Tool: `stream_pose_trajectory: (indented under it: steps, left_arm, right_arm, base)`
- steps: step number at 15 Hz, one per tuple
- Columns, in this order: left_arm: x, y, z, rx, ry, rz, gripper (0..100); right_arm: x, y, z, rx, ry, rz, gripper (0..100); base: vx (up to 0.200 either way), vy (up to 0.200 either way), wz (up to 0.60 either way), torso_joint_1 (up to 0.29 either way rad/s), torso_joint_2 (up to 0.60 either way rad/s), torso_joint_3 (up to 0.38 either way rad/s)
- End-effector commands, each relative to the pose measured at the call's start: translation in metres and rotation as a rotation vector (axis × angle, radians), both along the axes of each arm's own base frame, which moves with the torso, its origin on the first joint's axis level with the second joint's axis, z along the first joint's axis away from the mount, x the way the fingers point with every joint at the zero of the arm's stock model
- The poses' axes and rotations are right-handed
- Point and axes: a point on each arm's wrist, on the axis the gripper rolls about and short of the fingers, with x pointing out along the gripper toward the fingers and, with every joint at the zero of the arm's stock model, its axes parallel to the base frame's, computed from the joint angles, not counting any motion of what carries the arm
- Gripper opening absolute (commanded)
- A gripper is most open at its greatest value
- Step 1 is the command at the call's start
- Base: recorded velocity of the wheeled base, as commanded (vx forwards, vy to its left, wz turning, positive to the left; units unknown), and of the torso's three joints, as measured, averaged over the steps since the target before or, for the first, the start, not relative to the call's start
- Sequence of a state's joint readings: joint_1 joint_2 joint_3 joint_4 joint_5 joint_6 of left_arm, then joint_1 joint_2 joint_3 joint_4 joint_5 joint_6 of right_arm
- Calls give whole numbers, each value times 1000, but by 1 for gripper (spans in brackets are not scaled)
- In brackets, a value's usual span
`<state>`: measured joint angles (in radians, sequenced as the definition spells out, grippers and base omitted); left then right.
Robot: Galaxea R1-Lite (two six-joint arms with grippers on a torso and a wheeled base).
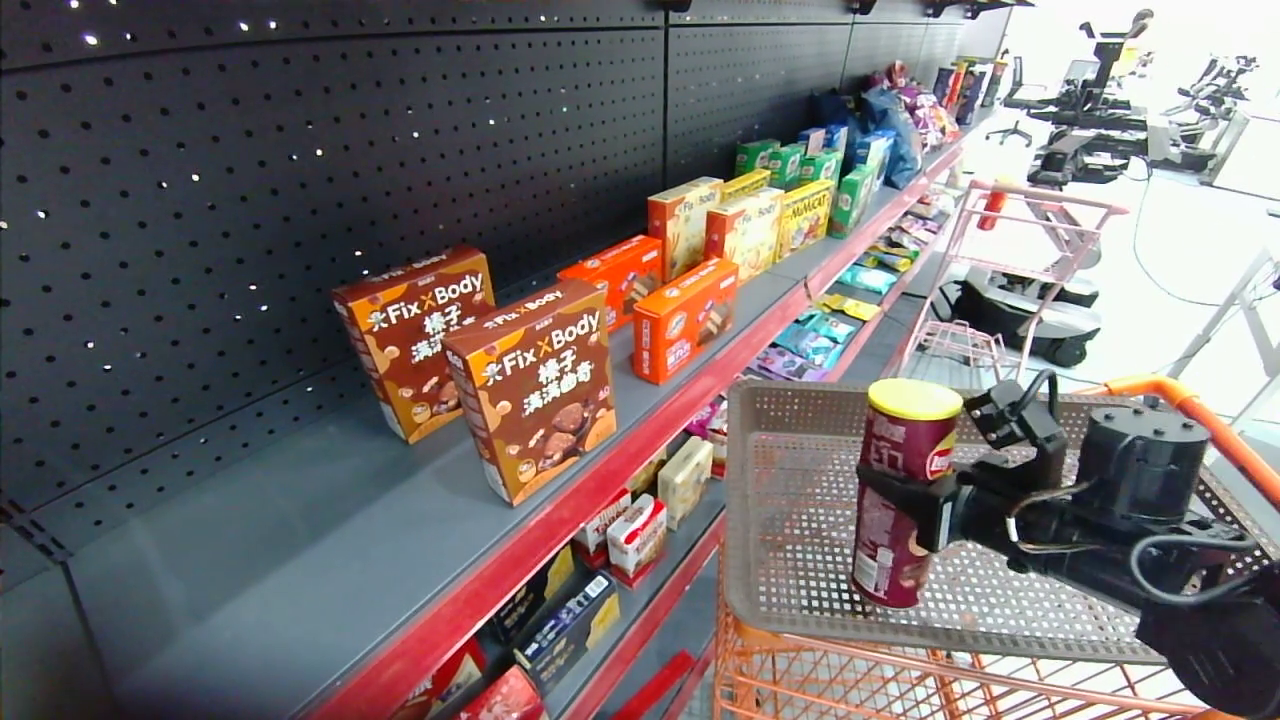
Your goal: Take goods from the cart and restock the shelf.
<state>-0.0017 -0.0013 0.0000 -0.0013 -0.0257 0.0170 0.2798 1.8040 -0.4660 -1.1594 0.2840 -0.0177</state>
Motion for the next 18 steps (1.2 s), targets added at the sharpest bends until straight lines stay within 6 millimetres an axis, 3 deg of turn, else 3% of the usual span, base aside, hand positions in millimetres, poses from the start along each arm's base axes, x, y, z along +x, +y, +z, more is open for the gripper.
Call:
stream_pose_trajectory:
  steps: [1, 3, 4, 6, 9, 10, 14, 18]
  left_arm:
    - [0, 0, 0, 0, 1, 0, 100]
    - [0, 0, 0, 0, 1, 0, 100]
    - [0, 0, 0, 0, 1, -2, 100]
    - [0, 0, 0, 0, 1, 0, 100]
    - [0, 0, 0, 0, 1, 0, 100]
    - [0, 0, 0, 0, 1, 0, 100]
    - [0, 0, 0, 0, 1, 0, 100]
    - [0, 0, 0, 0, 1, 0, 100]
  right_arm:
    - [-35, -8, 24, 25, -54, -60, 0]
    - [-57, -20, 37, 28, -87, -134, 0]
    - [-59, -20, 38, 27, -86, -136, 0]
    - [-94, -43, 51, 32, -106, -208, 0]
    - [-116, -56, 60, 30, -157, -345, 0]
    - [-132, -61, 64, 32, -163, -367, 0]
    - [-192, -73, 60, 25, -188, -395, 0]
    - [-218, -93, 41, -138, -254, -677, 0]
  base:
    - [0, 0, 0, 0, 0, 0]
    - [0, 0, 0, 0, 0, 0]
    - [0, 0, 0, 0, 0, 0]
    - [0, 0, 0, 0, 0, 0]
    - [0, 0, 0, 0, 0, 0]
    - [0, 0, 0, 0, 0, 0]
    - [0, 0, 0, 0, 0, 0]
    - [0, 0, 0, 0, 0, 0]
